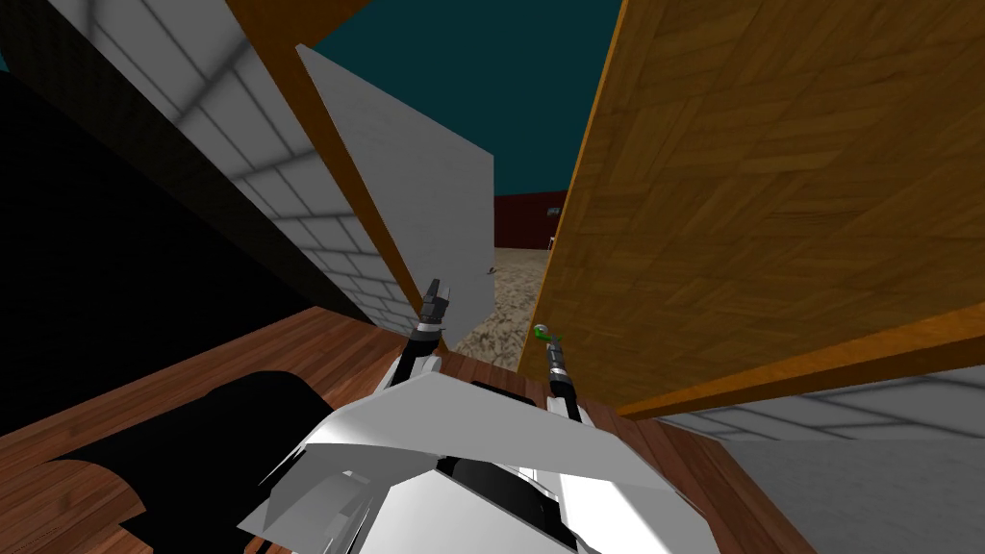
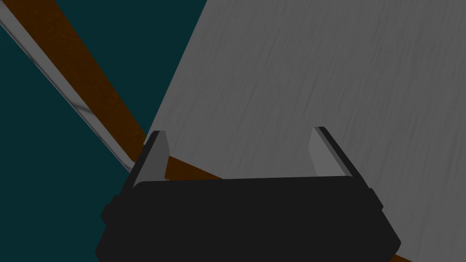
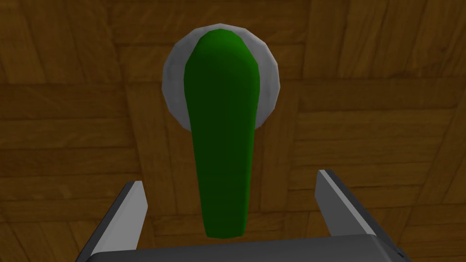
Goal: Push the door open
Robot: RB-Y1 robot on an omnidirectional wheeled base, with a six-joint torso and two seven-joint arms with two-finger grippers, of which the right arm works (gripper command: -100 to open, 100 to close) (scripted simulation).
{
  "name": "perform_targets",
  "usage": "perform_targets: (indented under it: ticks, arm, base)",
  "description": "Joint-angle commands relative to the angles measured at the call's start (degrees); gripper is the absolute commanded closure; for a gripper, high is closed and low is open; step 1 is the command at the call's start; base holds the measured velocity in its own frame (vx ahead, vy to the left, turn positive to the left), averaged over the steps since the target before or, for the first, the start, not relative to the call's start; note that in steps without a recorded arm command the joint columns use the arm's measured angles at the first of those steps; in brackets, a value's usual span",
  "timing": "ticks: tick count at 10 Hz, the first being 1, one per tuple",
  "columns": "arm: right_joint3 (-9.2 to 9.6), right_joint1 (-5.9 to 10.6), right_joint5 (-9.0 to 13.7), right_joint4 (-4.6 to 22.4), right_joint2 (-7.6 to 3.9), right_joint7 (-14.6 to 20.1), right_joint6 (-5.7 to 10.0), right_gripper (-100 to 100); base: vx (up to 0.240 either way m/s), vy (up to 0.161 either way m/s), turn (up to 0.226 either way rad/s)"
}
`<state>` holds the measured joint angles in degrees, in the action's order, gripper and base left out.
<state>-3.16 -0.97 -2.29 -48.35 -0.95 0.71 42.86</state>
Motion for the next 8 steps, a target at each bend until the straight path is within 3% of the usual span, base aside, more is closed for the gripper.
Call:
perform_targets:
  ticks: [1,2,3,8]
  arm:
    - [-0.15,0.1,0.1,0.1,1.09,0.0,-0.06,-100]
    - [-0.09,0.05,0.1,0.0,0.72,-0.1,0.03,-100]
    - [-0.09,0.05,0.1,0.0,0.72,-0.1,0.03,100]
    - [-0.09,0.05,0.1,0.0,0.72,-0.1,0.03,100]
  base:
    - [0.184,0.021,0.024]
    - [0.076,0.014,0.005]
    - [-0.009,-0.002,-0.005]
    - [-0.009,-0.005,0.005]
